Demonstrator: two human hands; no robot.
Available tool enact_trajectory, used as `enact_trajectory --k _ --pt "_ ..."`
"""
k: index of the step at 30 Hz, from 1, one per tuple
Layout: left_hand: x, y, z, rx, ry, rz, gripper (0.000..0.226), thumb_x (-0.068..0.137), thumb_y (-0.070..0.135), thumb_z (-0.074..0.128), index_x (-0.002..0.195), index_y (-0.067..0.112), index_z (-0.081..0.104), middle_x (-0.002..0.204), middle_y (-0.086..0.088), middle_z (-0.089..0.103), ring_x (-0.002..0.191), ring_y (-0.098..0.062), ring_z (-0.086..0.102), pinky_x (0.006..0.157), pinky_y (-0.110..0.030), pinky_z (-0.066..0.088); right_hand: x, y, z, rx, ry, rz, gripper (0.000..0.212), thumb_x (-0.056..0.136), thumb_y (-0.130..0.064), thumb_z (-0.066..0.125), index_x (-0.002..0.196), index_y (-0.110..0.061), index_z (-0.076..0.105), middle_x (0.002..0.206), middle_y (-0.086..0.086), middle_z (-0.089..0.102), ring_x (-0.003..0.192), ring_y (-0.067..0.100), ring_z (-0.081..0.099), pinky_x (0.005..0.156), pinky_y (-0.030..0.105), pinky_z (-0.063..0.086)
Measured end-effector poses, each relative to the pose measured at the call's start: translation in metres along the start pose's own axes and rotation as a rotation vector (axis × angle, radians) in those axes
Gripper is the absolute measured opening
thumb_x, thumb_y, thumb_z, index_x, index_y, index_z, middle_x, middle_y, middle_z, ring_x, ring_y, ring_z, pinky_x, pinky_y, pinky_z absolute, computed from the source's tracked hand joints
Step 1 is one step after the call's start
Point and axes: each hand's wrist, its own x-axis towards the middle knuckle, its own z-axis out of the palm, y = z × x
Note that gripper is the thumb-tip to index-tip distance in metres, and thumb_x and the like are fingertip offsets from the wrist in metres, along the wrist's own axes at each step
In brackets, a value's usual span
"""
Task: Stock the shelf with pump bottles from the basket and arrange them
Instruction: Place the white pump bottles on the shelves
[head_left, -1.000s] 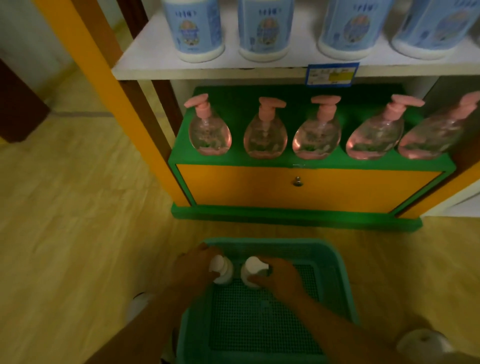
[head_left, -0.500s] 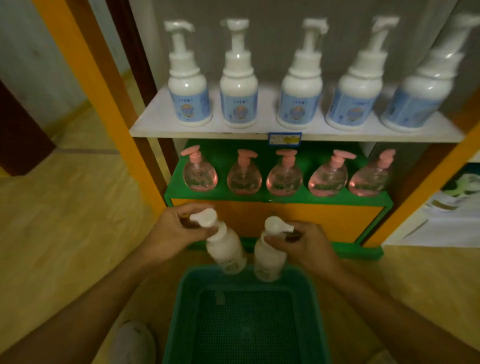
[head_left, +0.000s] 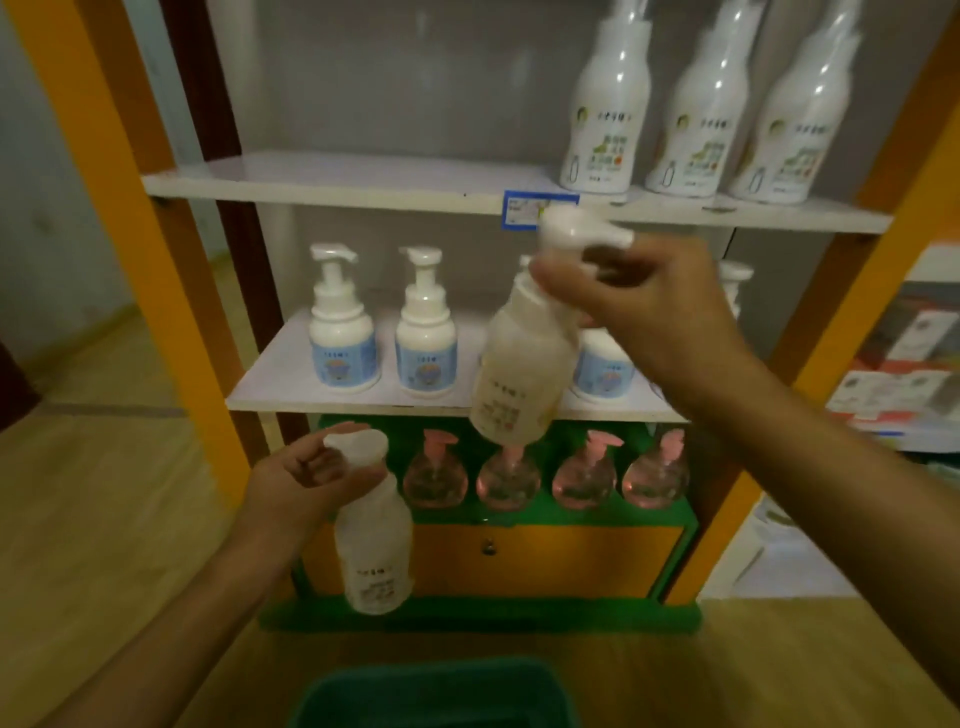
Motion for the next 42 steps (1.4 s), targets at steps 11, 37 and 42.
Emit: enact_trajectory --k 11,37,42 --pt "0.003 -0.003 -0.008 -0.062 0.031 -0.045 0.061 0.052 0.018 0.075 0.113 0.017 0.067 0.102 0.0 0.073 0.102 -0.02 0.064 0.085 -0.041 0.052 0.144 -0.089 0.0 -0.088 0.057 -0.114 0.025 0.09 -0.04 0.055 0.104 -0.019 0.054 0.089 -0.013 0.061 0.065 -0.006 0.063 0.053 0.005 0.045" --pt "0.005 0.036 -0.006 -0.026 0.13 0.023 0.037 0.055 0.021 0.074 0.091 0.028 0.07 0.088 0.015 0.075 0.082 -0.006 0.069 0.07 -0.031 0.054 0.197 -0.022 0.036 -0.27 0.017 0.112 0.083 0.06 -0.048 0.081 0.125 -0.017 0.04 0.115 0.002 0.059 0.099 0.02 0.062 0.085 0.039 0.055" --pt "0.005 0.041 -0.009 -0.055 0.135 0.041 0.039 0.053 0.022 0.073 0.092 0.026 0.071 0.091 0.012 0.075 0.08 -0.004 0.07 0.073 -0.033 0.053 0.198 -0.022 0.027 -0.275 0.02 0.146 0.067 0.07 -0.038 0.078 0.121 -0.014 0.043 0.107 -0.001 0.056 0.095 0.017 0.059 0.075 0.028 0.051"
